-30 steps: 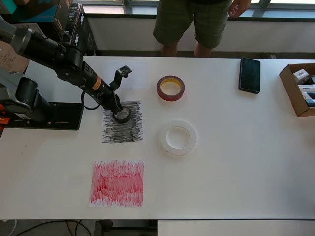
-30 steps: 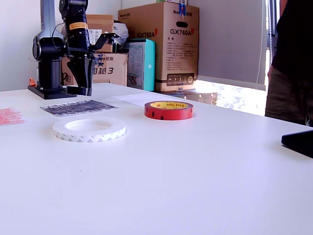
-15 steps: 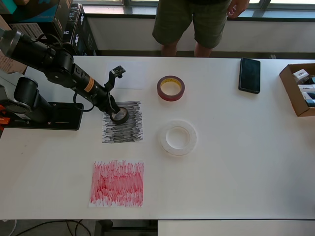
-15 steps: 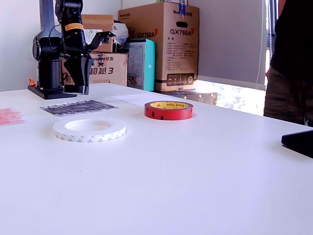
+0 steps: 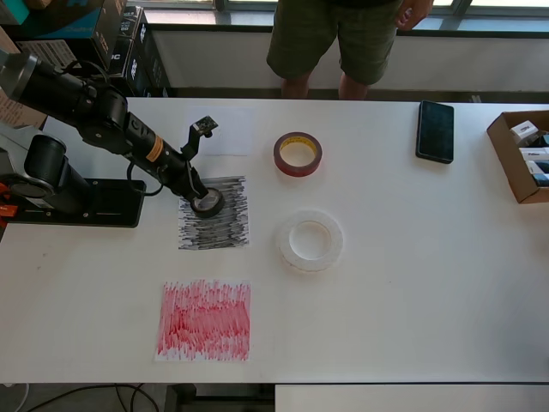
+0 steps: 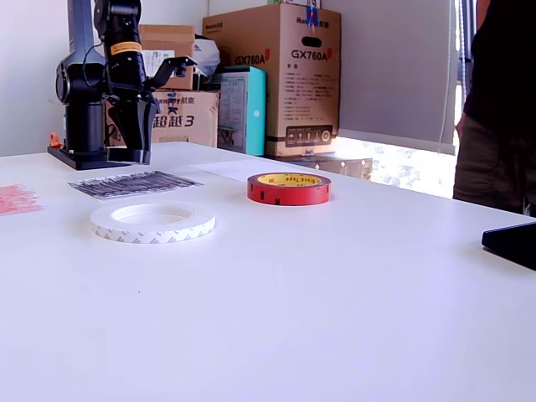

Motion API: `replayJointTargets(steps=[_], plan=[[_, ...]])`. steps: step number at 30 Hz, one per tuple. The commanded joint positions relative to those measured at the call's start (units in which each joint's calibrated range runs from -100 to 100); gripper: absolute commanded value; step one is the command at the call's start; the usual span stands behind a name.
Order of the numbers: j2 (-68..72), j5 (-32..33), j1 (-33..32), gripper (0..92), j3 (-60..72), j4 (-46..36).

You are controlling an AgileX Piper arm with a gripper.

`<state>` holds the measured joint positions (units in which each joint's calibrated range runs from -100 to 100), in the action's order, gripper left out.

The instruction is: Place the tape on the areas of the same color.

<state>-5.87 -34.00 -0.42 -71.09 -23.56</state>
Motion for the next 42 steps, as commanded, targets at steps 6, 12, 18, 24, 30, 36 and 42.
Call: replayJointTargets(steps=[6, 12, 18, 24, 30, 36, 42], plan=[[3.8, 0.4, 0.6, 9.0, 1.9, -4.5], [3.9, 0.4, 0.6, 9.1, 1.9, -4.6], [3.9, 0.5, 0.6, 20.8, 1.9, -4.6], [3.9, 0.5, 0.5, 35.5, 1.9, -4.6], [3.9, 0.5, 0.6, 43.2, 1.9, -4.6], [3.7, 0.4, 0.6, 44.9, 2.2, -5.6], [3.7, 2.4, 0.4, 44.9, 11.2, -20.6]])
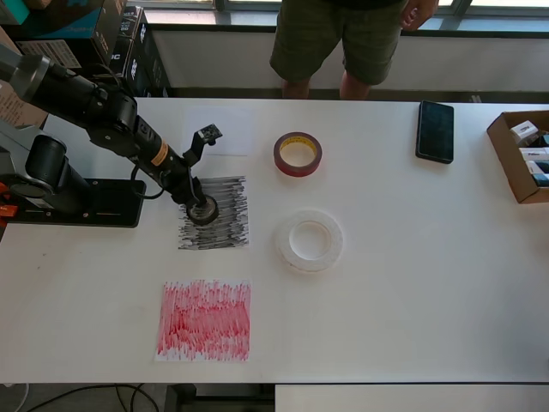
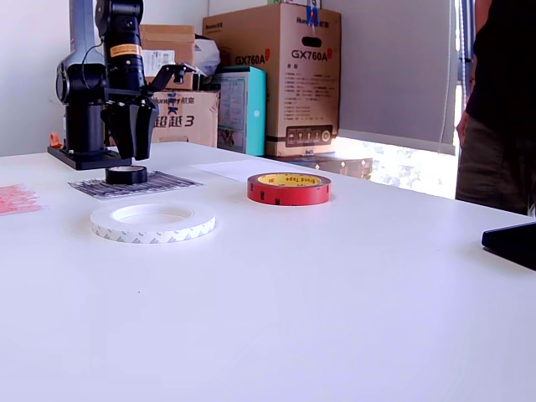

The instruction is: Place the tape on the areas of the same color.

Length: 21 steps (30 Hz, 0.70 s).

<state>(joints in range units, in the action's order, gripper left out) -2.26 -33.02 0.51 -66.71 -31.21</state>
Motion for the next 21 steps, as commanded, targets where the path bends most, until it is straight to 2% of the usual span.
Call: replayJointTargets(steps=[1, 10, 16, 21], plan=[[0.1, 2.4, -0.8, 44.9, 8.5, -15.1], [0.1, 4.2, -1.0, 44.9, 15.9, -17.5], [1.1, 7.4, -1.1, 44.9, 22.0, -24.7], [1.2, 7.4, -1.4, 44.9, 22.1, -24.5]])
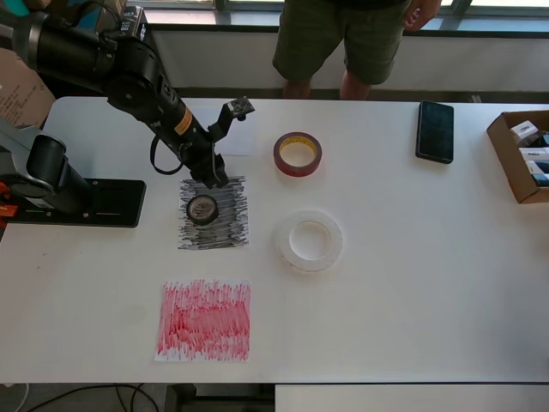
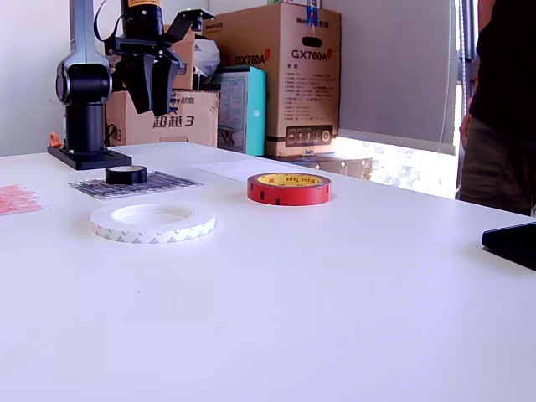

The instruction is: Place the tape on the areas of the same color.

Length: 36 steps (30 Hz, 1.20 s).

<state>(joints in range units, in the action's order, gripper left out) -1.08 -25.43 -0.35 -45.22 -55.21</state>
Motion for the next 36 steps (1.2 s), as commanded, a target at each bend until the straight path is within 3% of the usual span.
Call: replayJointTargets(steps=[1, 8, 12, 17, 24, 26, 32, 36], plan=[[0.1, -0.3, -1.2, 44.9, 0.6, -0.4], [2.8, -0.2, -5.9, 44.9, 0.6, -0.1], [8.5, 0.0, -7.7, 45.0, 2.1, 4.0], [16.2, 4.6, -8.1, 45.1, 10.1, 4.5], [23.7, 6.1, -9.8, 45.6, 18.9, 3.9], [24.4, 6.4, -10.2, 50.5, 20.0, 3.9], [24.7, 7.8, -10.5, 81.1, 21.1, 3.8], [25.0, 8.3, -10.5, 90.7, 21.2, 3.8]])
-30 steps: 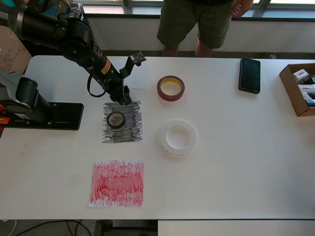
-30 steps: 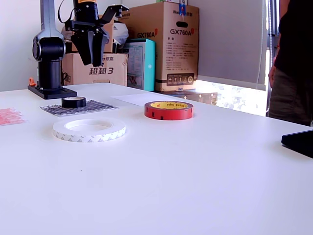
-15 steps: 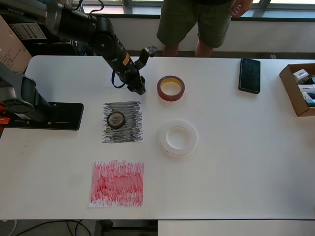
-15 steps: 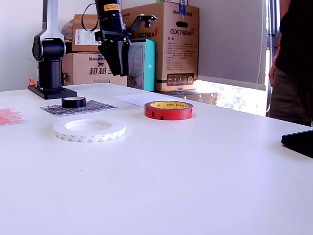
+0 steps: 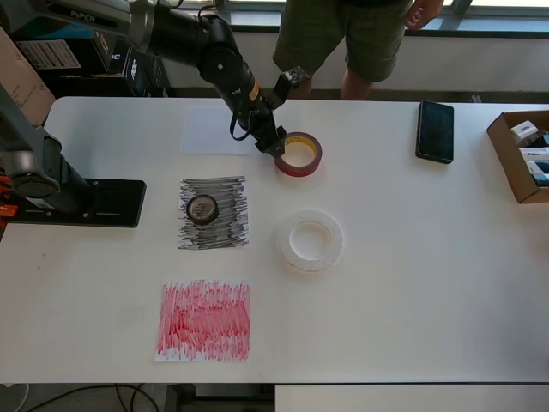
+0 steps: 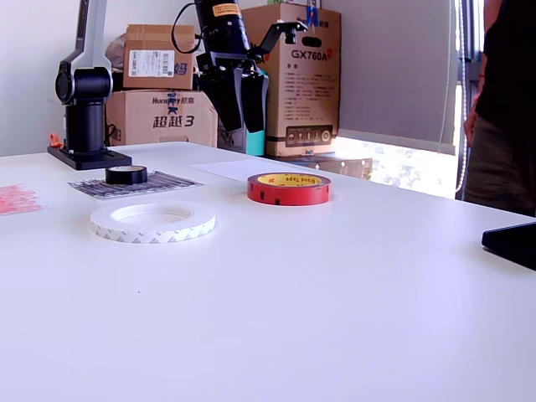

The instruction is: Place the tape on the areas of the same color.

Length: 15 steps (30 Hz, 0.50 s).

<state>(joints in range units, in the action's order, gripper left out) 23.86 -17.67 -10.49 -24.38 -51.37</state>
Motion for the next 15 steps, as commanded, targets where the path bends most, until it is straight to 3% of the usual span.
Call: replayJointTargets(steps=[1, 15], plan=[[-0.1, 0.6, -0.3, 91.6, 0.3, 0.0], [3.1, 0.7, 1.1, 92.1, 3.2, 0.8]])
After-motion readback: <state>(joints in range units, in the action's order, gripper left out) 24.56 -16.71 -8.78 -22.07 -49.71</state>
